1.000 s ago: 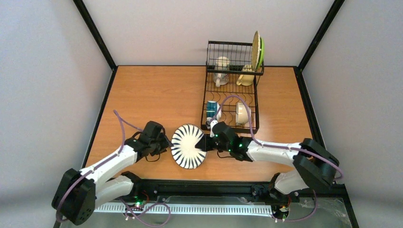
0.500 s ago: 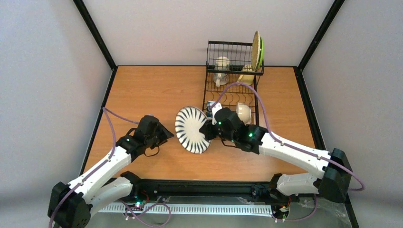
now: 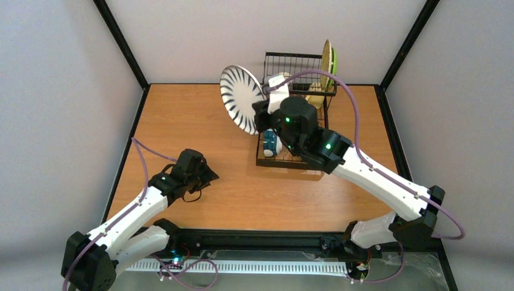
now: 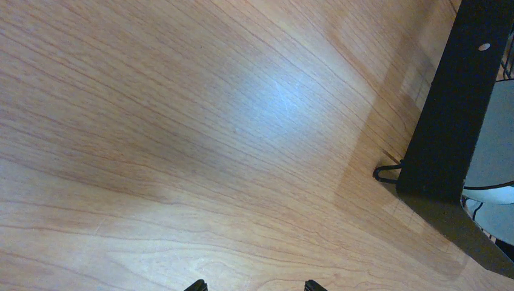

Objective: Load the mixed dishes into the dish rack
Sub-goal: Insert the plate into the dish rack.

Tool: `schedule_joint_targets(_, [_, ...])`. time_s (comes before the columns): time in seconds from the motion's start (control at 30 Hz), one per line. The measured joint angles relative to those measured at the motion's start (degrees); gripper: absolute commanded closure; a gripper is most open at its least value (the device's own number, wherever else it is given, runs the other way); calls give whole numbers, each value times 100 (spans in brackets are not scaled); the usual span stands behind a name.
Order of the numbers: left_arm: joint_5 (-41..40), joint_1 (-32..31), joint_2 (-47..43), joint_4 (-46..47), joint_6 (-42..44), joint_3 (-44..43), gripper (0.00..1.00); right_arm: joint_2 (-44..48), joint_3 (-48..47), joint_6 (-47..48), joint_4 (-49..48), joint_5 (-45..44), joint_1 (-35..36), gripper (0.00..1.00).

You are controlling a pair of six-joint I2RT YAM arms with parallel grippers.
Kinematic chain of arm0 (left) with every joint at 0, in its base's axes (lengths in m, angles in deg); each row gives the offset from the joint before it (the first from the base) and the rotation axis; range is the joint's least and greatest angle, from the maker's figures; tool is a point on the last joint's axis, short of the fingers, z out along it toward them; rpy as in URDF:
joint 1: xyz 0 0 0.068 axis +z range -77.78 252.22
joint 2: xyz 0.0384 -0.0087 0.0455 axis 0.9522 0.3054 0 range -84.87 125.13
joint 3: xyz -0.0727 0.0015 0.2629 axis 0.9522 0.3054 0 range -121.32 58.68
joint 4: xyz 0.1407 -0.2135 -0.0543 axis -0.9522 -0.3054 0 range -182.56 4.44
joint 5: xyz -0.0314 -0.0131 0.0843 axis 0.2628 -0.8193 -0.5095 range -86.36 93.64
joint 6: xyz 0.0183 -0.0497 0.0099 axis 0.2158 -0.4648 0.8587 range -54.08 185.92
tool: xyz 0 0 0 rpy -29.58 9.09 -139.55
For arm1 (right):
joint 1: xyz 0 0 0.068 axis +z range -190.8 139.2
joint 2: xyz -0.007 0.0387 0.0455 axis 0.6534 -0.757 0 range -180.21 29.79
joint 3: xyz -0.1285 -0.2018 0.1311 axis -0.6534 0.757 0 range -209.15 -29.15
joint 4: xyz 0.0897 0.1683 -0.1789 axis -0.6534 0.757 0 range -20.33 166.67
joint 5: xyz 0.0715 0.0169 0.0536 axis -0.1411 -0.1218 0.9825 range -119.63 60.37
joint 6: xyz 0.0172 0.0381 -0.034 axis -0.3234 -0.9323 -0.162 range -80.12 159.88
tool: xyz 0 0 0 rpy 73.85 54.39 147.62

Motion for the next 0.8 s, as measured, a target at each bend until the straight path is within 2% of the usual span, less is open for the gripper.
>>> schedule_joint_targets(0.2, [24,0,59,7,9,0,9,-763,-796,1032,-286,-879,-262,98])
schedule_joint_targets(0.4, [101,-2,264,90,76,2,9,-1567,-1556,1740,-525,-1515,-931,98])
schedule_joint_targets(0.8, [262,0,656,378,216,63,9,-2533,-2651,2046,-675,-2013,-2323,98])
